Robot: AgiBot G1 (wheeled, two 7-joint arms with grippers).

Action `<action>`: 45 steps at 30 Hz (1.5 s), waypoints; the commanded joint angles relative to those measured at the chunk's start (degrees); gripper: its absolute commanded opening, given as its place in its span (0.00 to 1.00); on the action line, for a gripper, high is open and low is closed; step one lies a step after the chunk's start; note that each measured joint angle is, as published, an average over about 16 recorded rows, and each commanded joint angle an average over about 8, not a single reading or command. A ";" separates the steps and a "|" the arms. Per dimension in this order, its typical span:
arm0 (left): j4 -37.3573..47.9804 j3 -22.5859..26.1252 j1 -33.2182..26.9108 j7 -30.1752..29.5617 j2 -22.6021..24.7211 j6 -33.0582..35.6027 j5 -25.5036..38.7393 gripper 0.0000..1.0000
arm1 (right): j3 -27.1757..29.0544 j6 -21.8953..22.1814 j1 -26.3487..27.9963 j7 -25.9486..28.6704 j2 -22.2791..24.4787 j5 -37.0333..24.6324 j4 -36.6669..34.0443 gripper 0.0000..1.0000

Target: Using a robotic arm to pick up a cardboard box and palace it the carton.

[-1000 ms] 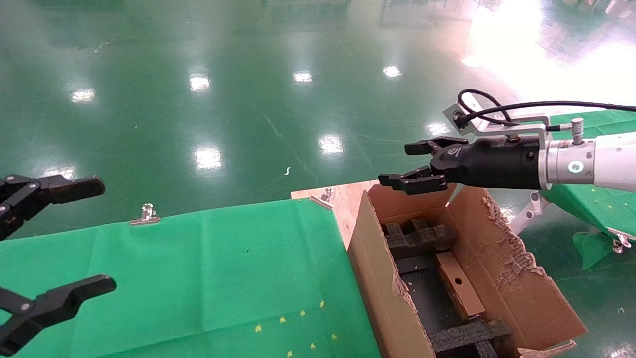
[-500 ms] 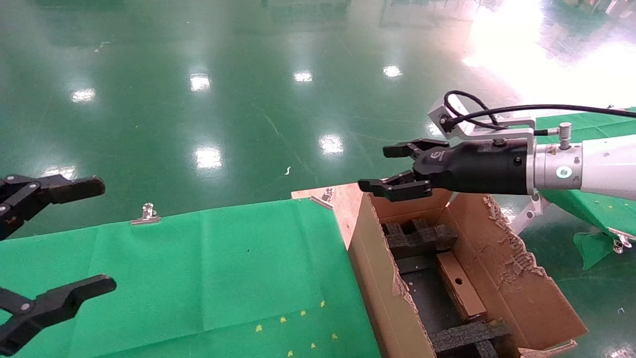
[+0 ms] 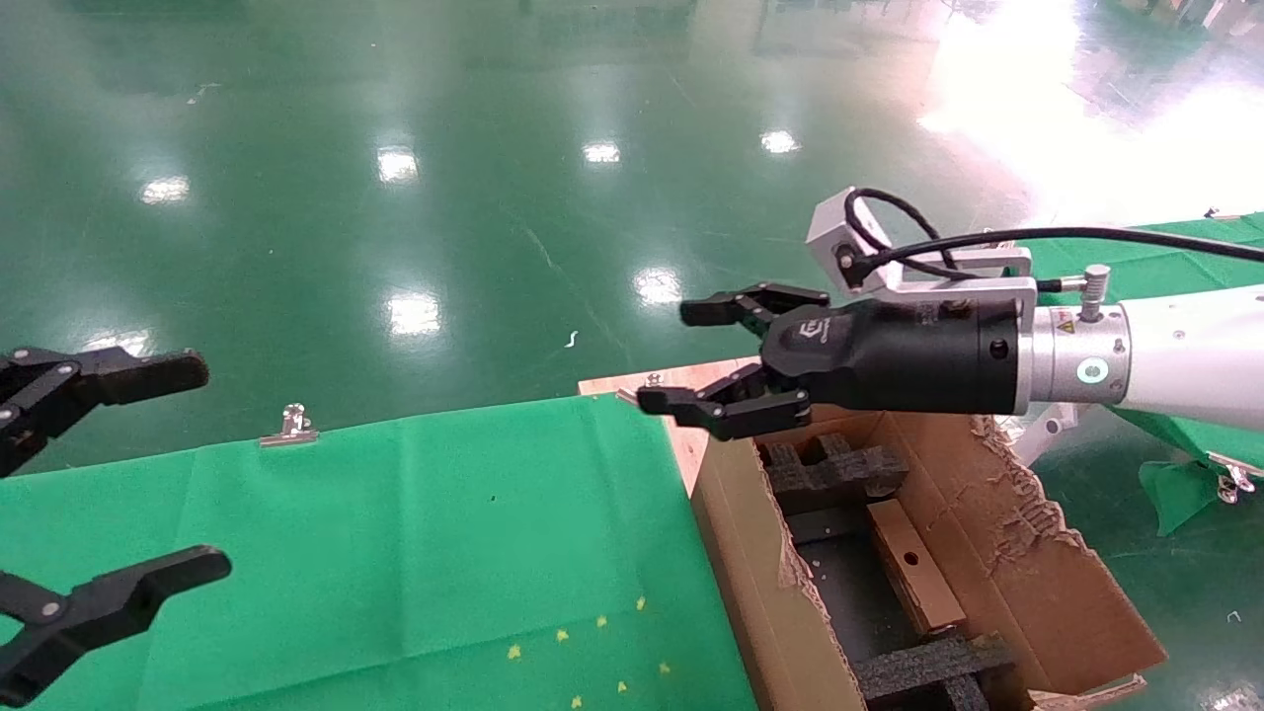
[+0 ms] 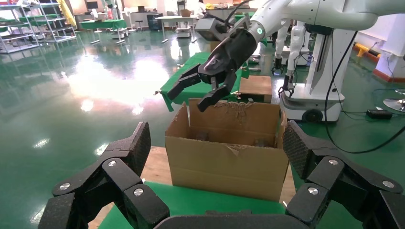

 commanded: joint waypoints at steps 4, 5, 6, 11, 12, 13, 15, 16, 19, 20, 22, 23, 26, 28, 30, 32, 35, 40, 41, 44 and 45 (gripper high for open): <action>0.00 0.00 0.00 0.00 0.00 0.00 0.00 1.00 | 4.13 -1.64 -2.89 -0.39 -0.38 0.69 2.77 1.00; 0.00 0.00 0.00 0.00 0.00 0.00 0.00 1.00 | 4.93 -1.95 -3.46 -0.47 -0.45 0.83 3.31 1.00; 0.00 0.00 0.00 0.00 0.00 0.00 0.00 1.00 | 5.77 -2.29 -4.05 -0.55 -0.53 0.97 3.88 1.00; 0.00 0.00 0.00 0.00 0.00 0.00 0.00 1.00 | 9.90 -3.92 -6.94 -0.94 -0.91 1.66 6.65 1.00; 0.00 0.00 0.00 0.00 0.00 0.00 0.00 1.00 | 10.73 -4.25 -7.52 -1.02 -0.98 1.80 7.21 1.00; 0.00 0.00 0.00 0.00 0.00 0.00 0.00 1.00 | 11.57 -4.58 -8.11 -1.10 -1.06 1.94 7.77 1.00; 0.00 0.00 0.00 0.00 0.00 0.00 0.00 1.00 | 13.24 -5.24 -9.28 -1.26 -1.21 2.22 8.89 1.00; 0.00 0.00 0.00 0.00 0.00 0.00 0.00 1.00 | 14.05 -5.56 -9.85 -1.33 -1.29 2.35 9.44 1.00; 0.00 0.00 0.00 0.00 0.00 0.00 0.00 1.00 | 16.53 -6.55 -11.58 -1.57 -1.51 2.77 11.10 1.00; 0.00 0.00 0.00 0.00 0.00 0.00 0.00 1.00 | 17.36 -6.88 -12.17 -1.65 -1.59 2.91 11.66 1.00; 0.00 0.00 0.00 0.00 0.00 0.00 0.00 1.00 | 19.00 -7.53 -13.32 -1.81 -1.74 3.18 12.76 1.00; 0.00 0.00 0.00 0.00 0.00 0.00 0.00 1.00 | 19.84 -7.86 -13.90 -1.88 -1.82 3.32 13.32 1.00; 0.00 0.00 0.00 0.00 0.00 0.00 0.00 1.00 | 22.31 -8.84 -15.64 -2.12 -2.04 3.74 14.99 1.00; 0.00 0.00 0.00 0.00 0.00 0.00 0.00 1.00 | 23.96 -9.49 -16.79 -2.28 -2.20 4.01 16.09 1.00; 0.00 0.00 0.00 0.00 0.00 0.00 0.00 1.00 | 25.63 -10.15 -17.96 -2.44 -2.35 4.29 17.22 1.00; 0.00 0.00 0.00 0.00 0.00 0.00 0.00 1.00 | 27.27 -10.80 -19.12 -2.59 -2.50 4.57 18.32 1.00; 0.00 0.00 0.00 0.00 0.00 0.00 0.00 1.00 | 29.27 -11.58 -20.51 -2.78 -2.68 4.90 19.65 1.00; 0.01 0.00 0.01 0.00 -0.01 -0.01 -0.01 1.00 | 31.51 -12.48 -22.05 -2.97 -2.88 5.31 21.12 1.00; 0.01 0.00 0.01 0.00 -0.01 -0.01 -0.02 1.00 | 31.74 -12.58 -22.21 -2.99 -2.90 5.36 21.27 1.00; 0.01 0.00 0.01 0.00 -0.01 -0.02 -0.02 1.00 | 31.88 -12.67 -22.33 -3.01 -2.92 5.43 21.35 1.00; 0.01 0.00 0.01 0.00 -0.01 -0.02 -0.02 1.00 | 31.78 -12.63 -22.27 -3.01 -2.92 5.43 21.28 1.00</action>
